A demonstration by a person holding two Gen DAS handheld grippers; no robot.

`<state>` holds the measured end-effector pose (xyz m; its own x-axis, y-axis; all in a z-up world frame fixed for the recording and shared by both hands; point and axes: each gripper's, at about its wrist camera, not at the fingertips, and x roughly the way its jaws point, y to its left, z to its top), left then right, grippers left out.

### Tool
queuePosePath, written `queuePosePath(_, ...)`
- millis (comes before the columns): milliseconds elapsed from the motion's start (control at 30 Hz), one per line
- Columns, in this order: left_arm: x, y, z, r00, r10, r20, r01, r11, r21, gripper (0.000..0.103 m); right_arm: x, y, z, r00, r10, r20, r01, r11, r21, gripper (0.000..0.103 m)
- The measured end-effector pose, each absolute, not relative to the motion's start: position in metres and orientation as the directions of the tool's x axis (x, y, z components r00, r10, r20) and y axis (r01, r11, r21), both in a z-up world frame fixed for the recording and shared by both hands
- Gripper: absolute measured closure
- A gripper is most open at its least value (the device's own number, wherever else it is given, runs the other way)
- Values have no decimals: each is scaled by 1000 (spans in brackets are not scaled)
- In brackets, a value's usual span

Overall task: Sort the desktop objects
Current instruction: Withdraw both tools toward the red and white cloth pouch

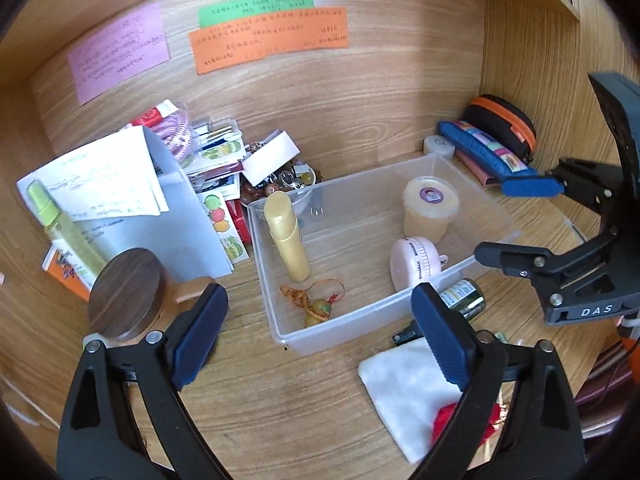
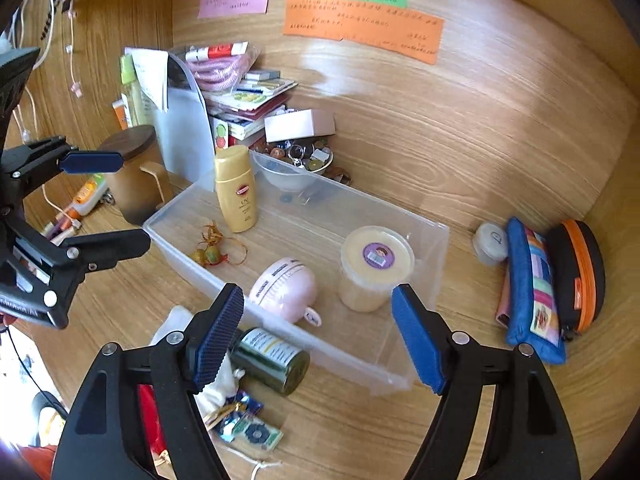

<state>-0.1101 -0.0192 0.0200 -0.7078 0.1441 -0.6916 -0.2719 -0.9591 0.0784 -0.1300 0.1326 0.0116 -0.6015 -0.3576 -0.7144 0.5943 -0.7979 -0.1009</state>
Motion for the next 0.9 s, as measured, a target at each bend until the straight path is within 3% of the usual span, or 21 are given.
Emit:
queuePosePath(200, -87, -23, 27, -731, 160, -664, -250, -967, 42, 8, -108, 152, 19, -624, -394, -675, 576, -816, -56, 21)
queuePosePath(700, -43, -29, 12, -770, 143, -622, -155, -987, -35, 6, -62, 185, 6, -664, -389, -639, 533, -845, -40, 20)
queuePosePath(900, -28, -16, -6, -748, 176, -640, -185, -981, -53, 5, -49, 196, -5, -655, -392, -646, 520, -854, -9, 20)
